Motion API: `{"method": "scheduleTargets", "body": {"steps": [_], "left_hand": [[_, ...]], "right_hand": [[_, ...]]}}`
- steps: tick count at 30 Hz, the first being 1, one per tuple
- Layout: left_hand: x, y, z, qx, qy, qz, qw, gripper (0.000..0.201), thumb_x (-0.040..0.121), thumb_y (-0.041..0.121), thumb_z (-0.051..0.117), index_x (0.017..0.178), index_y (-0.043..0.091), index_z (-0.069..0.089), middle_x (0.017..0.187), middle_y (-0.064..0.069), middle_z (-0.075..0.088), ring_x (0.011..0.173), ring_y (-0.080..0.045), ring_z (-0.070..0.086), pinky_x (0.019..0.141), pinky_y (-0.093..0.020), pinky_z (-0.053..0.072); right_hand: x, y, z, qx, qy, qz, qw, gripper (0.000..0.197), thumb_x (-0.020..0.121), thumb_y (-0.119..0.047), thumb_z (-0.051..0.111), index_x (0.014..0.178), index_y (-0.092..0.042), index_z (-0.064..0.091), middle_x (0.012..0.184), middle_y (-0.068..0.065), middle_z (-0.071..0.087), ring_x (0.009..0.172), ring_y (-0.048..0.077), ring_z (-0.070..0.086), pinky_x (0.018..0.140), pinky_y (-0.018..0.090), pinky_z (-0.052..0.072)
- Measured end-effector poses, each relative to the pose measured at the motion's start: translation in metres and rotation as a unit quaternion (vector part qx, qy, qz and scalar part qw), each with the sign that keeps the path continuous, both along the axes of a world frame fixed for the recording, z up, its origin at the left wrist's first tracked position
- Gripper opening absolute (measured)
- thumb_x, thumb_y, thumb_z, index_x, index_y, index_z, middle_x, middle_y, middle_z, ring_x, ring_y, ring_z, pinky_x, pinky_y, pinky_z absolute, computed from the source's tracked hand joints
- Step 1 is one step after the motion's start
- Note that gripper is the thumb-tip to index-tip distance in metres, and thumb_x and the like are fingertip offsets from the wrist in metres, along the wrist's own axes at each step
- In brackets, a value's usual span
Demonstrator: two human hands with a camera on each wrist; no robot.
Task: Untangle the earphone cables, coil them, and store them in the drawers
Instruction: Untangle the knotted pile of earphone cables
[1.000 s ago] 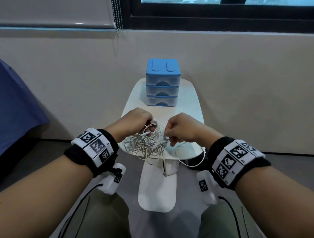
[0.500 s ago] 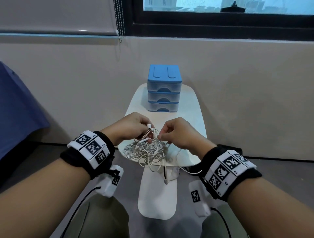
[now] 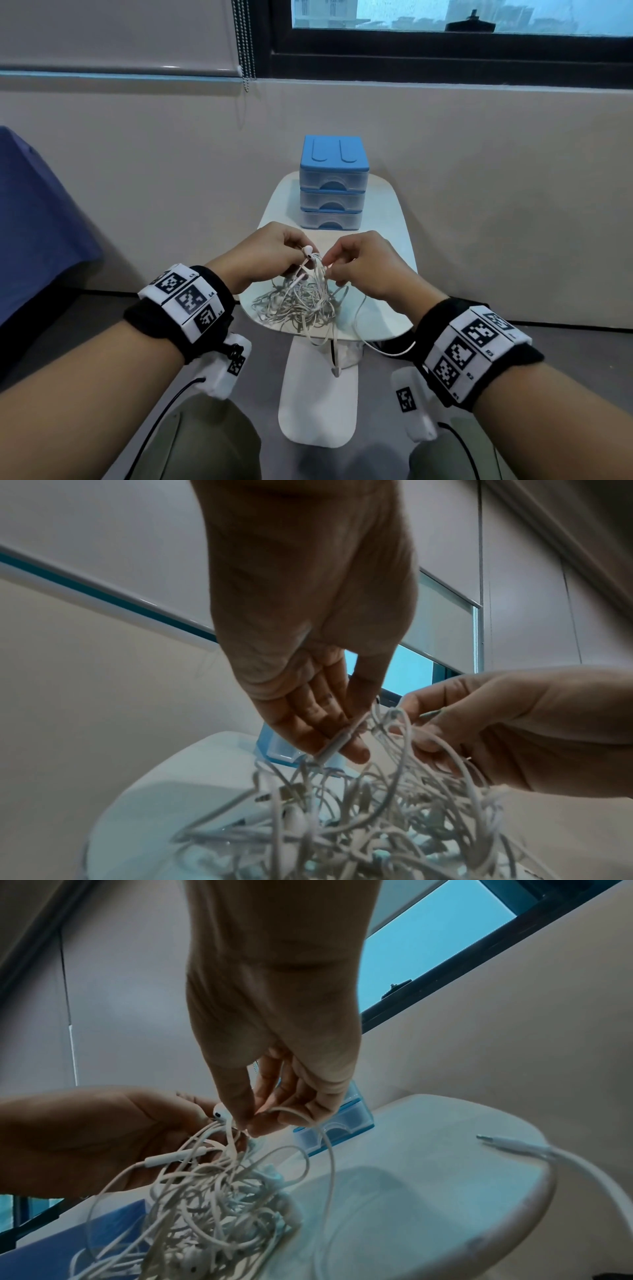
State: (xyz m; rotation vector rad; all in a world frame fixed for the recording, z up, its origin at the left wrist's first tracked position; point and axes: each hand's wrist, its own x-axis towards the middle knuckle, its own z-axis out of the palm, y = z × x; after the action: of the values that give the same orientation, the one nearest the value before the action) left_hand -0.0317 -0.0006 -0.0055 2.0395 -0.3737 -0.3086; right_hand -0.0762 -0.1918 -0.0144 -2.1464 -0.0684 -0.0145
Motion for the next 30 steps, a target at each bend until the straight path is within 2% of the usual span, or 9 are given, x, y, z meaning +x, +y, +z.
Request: {"method": "scheduleTargets", "body": {"steps": [2, 6, 8, 12, 15, 18, 22, 26, 30], "left_hand": [[-0.001, -0.001, 0.0, -0.021, 0.008, -0.011, 1.0, 0.021, 0.095, -0.006, 0.057, 0.104, 0.001, 0.075, 0.084, -0.009, 0.075, 0.072, -0.019, 0.066, 0.07, -0.036, 0.05], [-0.008, -0.01, 0.001, -0.032, 0.006, -0.049, 0.998, 0.018, 0.094, 0.0, 0.061, 0.104, 0.004, 0.076, 0.09, -0.022, 0.072, 0.074, -0.014, 0.063, 0.071, -0.03, 0.047], [-0.009, -0.012, 0.004, -0.051, -0.002, -0.034, 0.998, 0.022, 0.092, 0.002, 0.055, 0.099, 0.004, 0.076, 0.083, -0.013, 0.07, 0.064, -0.007, 0.061, 0.068, -0.028, 0.044], [-0.006, -0.005, 0.008, -0.132, -0.007, 0.0, 0.991, 0.026, 0.08, 0.023, 0.057, 0.087, 0.007, 0.076, 0.079, -0.004, 0.069, 0.066, -0.011, 0.06, 0.067, -0.029, 0.047], [-0.005, 0.001, 0.005, -0.138, -0.036, -0.026, 0.989, 0.011, 0.085, 0.009, 0.059, 0.091, 0.008, 0.069, 0.078, 0.0, 0.068, 0.07, -0.017, 0.06, 0.07, -0.033, 0.048], [-0.006, 0.001, 0.004, -0.125, -0.045, -0.075, 0.988, 0.026, 0.09, -0.001, 0.057, 0.111, 0.015, 0.054, 0.079, 0.0, 0.062, 0.072, -0.022, 0.058, 0.072, -0.039, 0.046], [-0.006, -0.003, 0.008, -0.099, -0.053, -0.119, 0.986, 0.042, 0.094, -0.006, 0.054, 0.123, 0.021, 0.041, 0.078, 0.0, 0.057, 0.075, -0.021, 0.052, 0.071, -0.031, 0.047], [-0.005, -0.002, 0.009, -0.086, -0.062, -0.116, 0.987, 0.045, 0.096, -0.01, 0.052, 0.127, 0.02, 0.042, 0.079, -0.003, 0.059, 0.075, -0.02, 0.053, 0.07, -0.026, 0.048], [-0.003, -0.001, 0.008, -0.072, -0.062, -0.106, 0.99, 0.042, 0.095, -0.009, 0.053, 0.125, 0.02, 0.049, 0.078, -0.003, 0.061, 0.072, -0.016, 0.055, 0.071, -0.027, 0.049]], "right_hand": [[0.0, -0.001, 0.001, 0.006, -0.008, -0.01, 1.0, 0.016, 0.078, 0.001, 0.079, 0.083, -0.011, 0.07, 0.066, 0.006, 0.071, 0.059, 0.014, 0.069, 0.057, 0.027, 0.05], [-0.003, 0.01, 0.0, 0.027, -0.05, -0.031, 0.998, 0.016, 0.083, -0.006, 0.079, 0.085, -0.004, 0.064, 0.071, 0.015, 0.072, 0.061, 0.021, 0.075, 0.052, 0.024, 0.051], [-0.004, 0.013, 0.001, 0.028, -0.057, -0.022, 0.998, 0.016, 0.083, -0.004, 0.078, 0.085, -0.004, 0.062, 0.071, 0.015, 0.072, 0.06, 0.021, 0.075, 0.053, 0.023, 0.051], [-0.002, 0.004, 0.014, 0.034, -0.058, -0.01, 0.998, 0.017, 0.084, -0.007, 0.079, 0.084, -0.007, 0.062, 0.07, 0.01, 0.074, 0.062, 0.018, 0.075, 0.053, 0.022, 0.051], [0.009, -0.009, 0.022, 0.092, -0.086, -0.058, 0.99, 0.012, 0.089, -0.007, 0.072, 0.081, -0.012, 0.065, 0.077, 0.007, 0.075, 0.063, 0.019, 0.072, 0.054, 0.018, 0.045], [0.015, -0.015, 0.025, 0.064, -0.072, -0.037, 0.995, 0.009, 0.091, -0.01, 0.07, 0.09, -0.018, 0.073, 0.085, 0.0, 0.073, 0.067, 0.008, 0.066, 0.058, 0.015, 0.044], [0.013, -0.014, 0.02, 0.003, -0.039, 0.056, 0.998, 0.014, 0.092, -0.013, 0.071, 0.099, -0.023, 0.078, 0.095, -0.007, 0.075, 0.075, 0.0, 0.063, 0.065, 0.011, 0.044], [0.012, -0.015, 0.018, -0.011, -0.058, 0.048, 0.997, 0.005, 0.091, -0.014, 0.074, 0.087, -0.015, 0.077, 0.074, -0.011, 0.07, 0.072, 0.005, 0.062, 0.072, 0.02, 0.049], [0.012, -0.017, 0.019, -0.046, -0.076, 0.041, 0.995, 0.01, 0.092, -0.016, 0.073, 0.083, -0.016, 0.072, 0.073, -0.008, 0.069, 0.069, 0.008, 0.06, 0.072, 0.027, 0.053]]}}
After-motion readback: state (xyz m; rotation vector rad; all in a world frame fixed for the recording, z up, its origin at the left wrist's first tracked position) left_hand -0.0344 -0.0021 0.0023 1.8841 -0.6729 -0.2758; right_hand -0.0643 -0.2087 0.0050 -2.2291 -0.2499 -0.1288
